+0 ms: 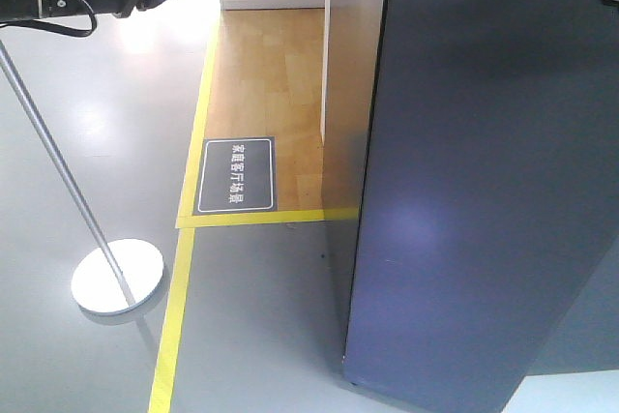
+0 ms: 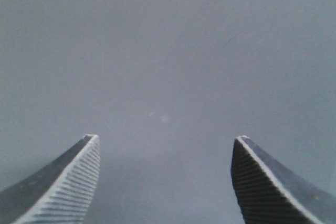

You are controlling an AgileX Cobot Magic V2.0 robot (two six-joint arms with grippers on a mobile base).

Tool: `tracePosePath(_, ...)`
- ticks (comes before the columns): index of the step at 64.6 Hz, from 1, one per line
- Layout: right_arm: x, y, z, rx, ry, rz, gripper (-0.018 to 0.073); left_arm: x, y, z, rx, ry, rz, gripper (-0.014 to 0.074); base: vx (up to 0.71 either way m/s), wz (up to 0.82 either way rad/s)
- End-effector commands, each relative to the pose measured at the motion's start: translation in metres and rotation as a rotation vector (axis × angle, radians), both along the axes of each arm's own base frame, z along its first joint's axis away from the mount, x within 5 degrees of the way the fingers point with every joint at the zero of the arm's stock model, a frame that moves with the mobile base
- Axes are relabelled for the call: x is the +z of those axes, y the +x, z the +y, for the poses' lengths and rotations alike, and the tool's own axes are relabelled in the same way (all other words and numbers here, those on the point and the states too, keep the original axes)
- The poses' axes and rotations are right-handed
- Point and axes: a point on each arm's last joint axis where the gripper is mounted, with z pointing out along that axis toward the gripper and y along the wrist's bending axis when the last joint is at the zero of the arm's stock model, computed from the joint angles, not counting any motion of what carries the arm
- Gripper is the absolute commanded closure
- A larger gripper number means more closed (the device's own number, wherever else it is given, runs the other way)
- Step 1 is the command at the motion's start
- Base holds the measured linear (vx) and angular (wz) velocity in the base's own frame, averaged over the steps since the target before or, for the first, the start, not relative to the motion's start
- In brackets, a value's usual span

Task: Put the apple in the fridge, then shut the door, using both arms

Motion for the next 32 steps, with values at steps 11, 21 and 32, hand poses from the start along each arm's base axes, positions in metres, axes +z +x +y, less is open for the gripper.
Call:
tracePosePath(11,0.008,0.037,-0.007,-0.076,-0.060,-0.024,0.0042,0.029,-0.008,0.006,0.085,-0.026,-0.088,0.0603,0.00,0.00)
tracePosePath(21,0.001,0.061,-0.009,-0.101,-0.094,-0.005,0.0042,0.028,-0.005,0.009,0.122,0.002,-0.099,0.0603,0.00,0.00)
tracePosePath(32,-0.003,0.083,-0.008,-0.101,-0.099,0.003,0.0042,0.028,-0.003,0.011,0.155,0.014,-0.107,0.0603,0.00,0.00)
